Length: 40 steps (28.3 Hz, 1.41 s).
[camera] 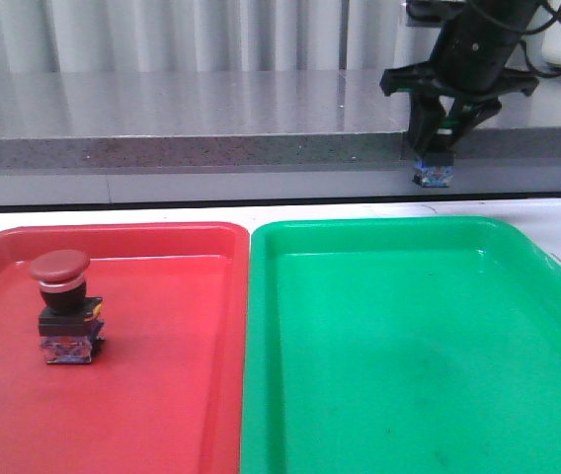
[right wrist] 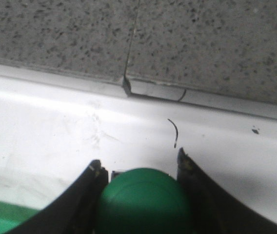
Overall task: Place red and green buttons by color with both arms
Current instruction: 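Lift the green button with the right gripper and move it over the green tray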
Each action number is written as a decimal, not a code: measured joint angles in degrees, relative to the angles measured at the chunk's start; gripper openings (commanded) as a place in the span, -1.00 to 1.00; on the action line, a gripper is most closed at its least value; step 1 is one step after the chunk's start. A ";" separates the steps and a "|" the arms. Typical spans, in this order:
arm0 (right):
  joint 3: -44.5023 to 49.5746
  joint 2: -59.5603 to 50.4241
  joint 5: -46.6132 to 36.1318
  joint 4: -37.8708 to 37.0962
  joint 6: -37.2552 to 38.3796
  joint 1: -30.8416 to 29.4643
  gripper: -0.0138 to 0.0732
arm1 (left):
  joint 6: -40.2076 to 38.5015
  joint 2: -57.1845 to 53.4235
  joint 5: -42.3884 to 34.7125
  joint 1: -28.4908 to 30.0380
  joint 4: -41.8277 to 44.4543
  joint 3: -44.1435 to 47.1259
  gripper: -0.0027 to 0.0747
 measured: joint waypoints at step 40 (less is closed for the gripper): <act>59.90 -40.03 -21.08 2.52 -6.45 16.45 0.00 | 0.00 0.00 0.00 0.00 0.00 0.00 0.53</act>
